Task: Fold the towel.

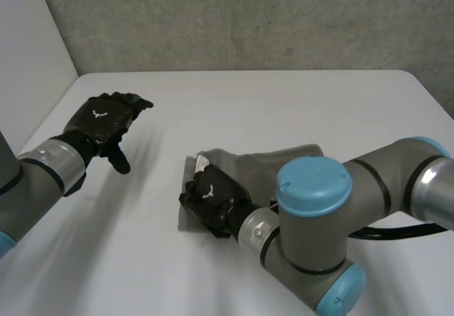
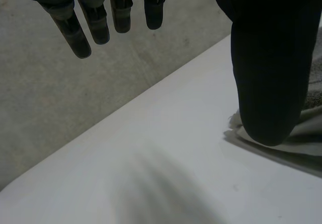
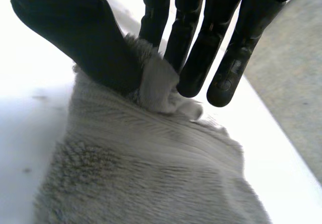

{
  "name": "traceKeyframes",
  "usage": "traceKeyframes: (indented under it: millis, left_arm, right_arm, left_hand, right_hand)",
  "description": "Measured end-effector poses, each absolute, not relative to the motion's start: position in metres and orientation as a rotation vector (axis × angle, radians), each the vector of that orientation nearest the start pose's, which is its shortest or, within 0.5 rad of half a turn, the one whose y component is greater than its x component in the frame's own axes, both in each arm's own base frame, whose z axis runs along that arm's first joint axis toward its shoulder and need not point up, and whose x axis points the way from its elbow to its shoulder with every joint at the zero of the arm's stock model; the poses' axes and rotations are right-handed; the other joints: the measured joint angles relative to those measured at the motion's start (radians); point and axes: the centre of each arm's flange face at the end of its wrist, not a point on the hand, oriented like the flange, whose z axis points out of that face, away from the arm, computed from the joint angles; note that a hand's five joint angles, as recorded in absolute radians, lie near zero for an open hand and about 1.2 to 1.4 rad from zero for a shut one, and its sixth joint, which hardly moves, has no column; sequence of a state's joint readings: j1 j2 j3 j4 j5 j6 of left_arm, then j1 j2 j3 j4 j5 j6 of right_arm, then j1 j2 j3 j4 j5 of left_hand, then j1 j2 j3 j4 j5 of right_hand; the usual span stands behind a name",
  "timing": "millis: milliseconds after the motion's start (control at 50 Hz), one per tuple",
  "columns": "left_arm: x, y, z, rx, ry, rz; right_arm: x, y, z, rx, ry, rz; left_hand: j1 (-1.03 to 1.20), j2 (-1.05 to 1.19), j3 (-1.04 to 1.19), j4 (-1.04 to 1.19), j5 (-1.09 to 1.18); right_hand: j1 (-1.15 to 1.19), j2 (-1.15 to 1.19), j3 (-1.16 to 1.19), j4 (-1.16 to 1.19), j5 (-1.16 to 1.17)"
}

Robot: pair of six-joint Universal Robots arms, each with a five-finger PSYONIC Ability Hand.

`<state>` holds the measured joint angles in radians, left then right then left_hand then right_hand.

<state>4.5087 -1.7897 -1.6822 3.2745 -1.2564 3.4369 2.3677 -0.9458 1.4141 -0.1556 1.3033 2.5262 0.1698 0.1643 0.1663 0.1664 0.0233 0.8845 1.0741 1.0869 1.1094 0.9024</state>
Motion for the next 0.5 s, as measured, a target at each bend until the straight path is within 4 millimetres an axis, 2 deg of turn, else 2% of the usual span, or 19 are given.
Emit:
traceKeyframes:
  millis: [20,40,60,80,100,120,180,200,220,240,300,380,420,460,500]
  left_arm:
    - [-0.224,-0.284,0.219,0.960,2.393,-2.109]
    - [-0.225,-0.283,0.219,0.967,2.394,-2.111]
    - [-0.228,-0.281,0.218,0.982,2.394,-2.114]
    - [-0.231,-0.280,0.218,0.994,2.394,-2.117]
    - [-0.234,-0.279,0.218,1.007,2.392,-2.121]
    - [-0.238,-0.277,0.217,1.026,2.391,-2.127]
    - [-0.247,-0.274,0.217,1.065,2.387,-2.142]
    - [-0.247,-0.274,0.217,1.065,2.387,-2.142]
    - [-0.260,-0.271,0.216,1.111,2.384,-2.162]
    - [-0.266,-0.269,0.215,1.127,2.385,-2.169]
    - [-0.282,-0.265,0.210,1.156,2.400,-2.179]
    - [-0.300,-0.261,0.197,1.155,2.443,-2.149]
    - [-0.306,-0.258,0.191,1.154,2.459,-2.127]
    - [-0.315,-0.252,0.177,1.160,2.486,-2.079]
    - [-0.320,-0.248,0.168,1.168,2.502,-2.042]
  right_arm:
    - [0.388,-0.161,0.143,-1.659,1.601,-1.625]
    - [0.388,-0.161,0.143,-1.660,1.603,-1.624]
    - [0.387,-0.161,0.144,-1.656,1.608,-1.628]
    - [0.386,-0.163,0.147,-1.645,1.617,-1.640]
    - [0.384,-0.166,0.151,-1.630,1.628,-1.655]
    - [0.381,-0.170,0.156,-1.610,1.643,-1.674]
    - [0.367,-0.187,0.171,-1.528,1.707,-1.730]
    - [0.367,-0.187,0.171,-1.528,1.707,-1.730]
    - [0.363,-0.192,0.174,-1.508,1.724,-1.740]
    - [0.344,-0.209,0.186,-1.410,1.802,-1.781]
    - [0.320,-0.224,0.192,-1.307,1.894,-1.799]
    - [0.283,-0.236,0.186,-1.205,2.031,-1.768]
    - [0.272,-0.237,0.181,-1.184,2.071,-1.746]
    - [0.251,-0.238,0.169,-1.147,2.146,-1.688]
    - [0.239,-0.237,0.161,-1.127,2.188,-1.645]
  left_hand:
    - [0.000,0.000,0.000,0.000,0.000]
    - [0.000,0.000,0.000,0.000,0.000]
    - [0.000,0.000,0.000,0.000,0.000]
    - [0.000,0.000,0.000,0.000,0.000]
    - [0.000,0.000,0.000,0.000,0.000]
    - [0.000,0.000,0.000,0.000,0.000]
    - [0.000,0.000,0.000,0.000,0.000]
    - [0.000,0.000,0.000,0.000,0.000]
    - [0.000,0.000,0.000,0.000,0.000]
    - [0.000,0.000,0.000,0.000,0.000]
    - [0.000,0.000,0.000,0.000,0.000]
    - [0.000,0.000,0.000,0.000,0.000]
    - [0.000,0.000,0.000,0.000,0.000]
    - [0.000,0.000,0.000,0.000,0.000]
    - [0.000,0.000,0.000,0.000,0.000]
  right_hand:
    - [-0.149,-0.200,-0.185,-0.205,-0.176]
    - [-0.220,-0.275,-0.280,-0.281,-0.247]
    - [-0.426,-0.491,-0.496,-0.498,-0.456]
    - [-0.507,-0.587,-0.591,-0.594,-0.550]
    - [-0.626,-0.764,-0.763,-0.785,-0.732]
    - [-0.660,-0.819,-0.837,-0.853,-0.798]
    - [-0.675,-0.846,-0.871,-0.879,-0.829]
    - [-0.675,-0.846,-0.871,-0.879,-0.829]
    - [-0.676,-0.847,-0.873,-0.879,-0.830]
    - [-0.676,-0.847,-0.873,-0.879,-0.831]
    - [-0.676,-0.847,-0.873,-0.879,-0.831]
    - [-0.676,-0.847,-0.873,-0.879,-0.831]
    - [-0.676,-0.847,-0.873,-0.879,-0.831]
    - [-0.676,-0.847,-0.873,-0.879,-0.832]
    - [-0.675,-0.847,-0.872,-0.879,-0.832]
